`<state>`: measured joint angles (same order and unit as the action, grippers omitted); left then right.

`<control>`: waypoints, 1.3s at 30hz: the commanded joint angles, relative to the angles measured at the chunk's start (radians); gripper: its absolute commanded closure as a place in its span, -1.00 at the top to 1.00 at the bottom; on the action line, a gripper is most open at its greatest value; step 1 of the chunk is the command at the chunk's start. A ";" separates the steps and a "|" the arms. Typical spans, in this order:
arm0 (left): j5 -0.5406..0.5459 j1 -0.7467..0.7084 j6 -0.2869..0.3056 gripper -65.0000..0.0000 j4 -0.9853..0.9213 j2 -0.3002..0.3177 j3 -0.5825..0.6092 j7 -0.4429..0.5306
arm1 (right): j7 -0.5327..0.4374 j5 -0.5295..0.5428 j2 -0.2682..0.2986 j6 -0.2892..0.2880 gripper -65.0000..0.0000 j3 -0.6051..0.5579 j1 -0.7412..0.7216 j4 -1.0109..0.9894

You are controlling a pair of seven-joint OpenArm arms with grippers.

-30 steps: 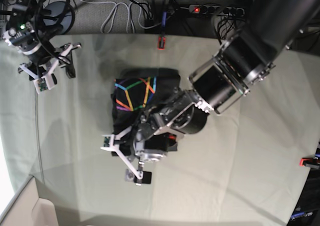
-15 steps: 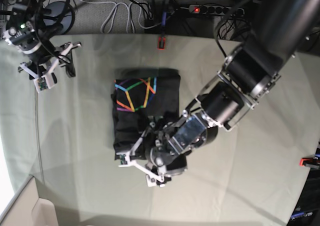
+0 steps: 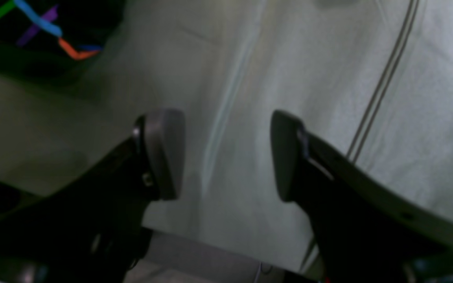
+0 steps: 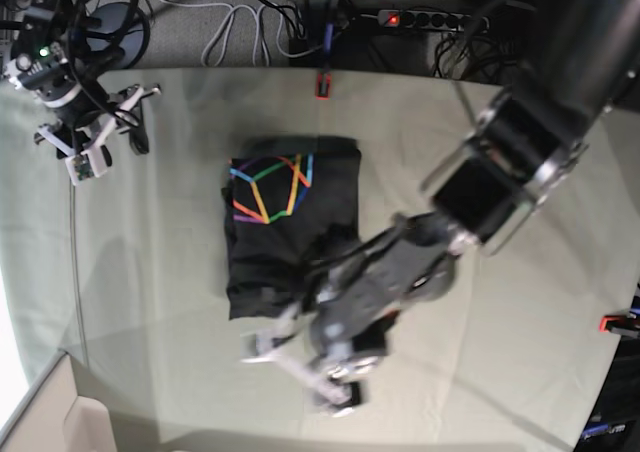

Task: Layout the t-shirt on the table in an organized manner, then fold the t-shirt properly
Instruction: 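Press and smooth the folded edge with the left gripper, then withdraw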

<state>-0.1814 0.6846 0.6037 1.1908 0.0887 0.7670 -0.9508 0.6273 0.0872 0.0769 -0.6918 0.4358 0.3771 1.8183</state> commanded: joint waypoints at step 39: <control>0.016 0.047 -0.012 1.00 -0.335 0.036 -0.126 0.370 | -0.022 0.012 -0.012 -0.006 0.07 0.005 -0.002 0.013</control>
<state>-0.1638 0.6861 0.6025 0.8394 0.1303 0.6456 -0.5941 0.6281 0.0860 0.0555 -0.6922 0.4366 0.3771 1.8175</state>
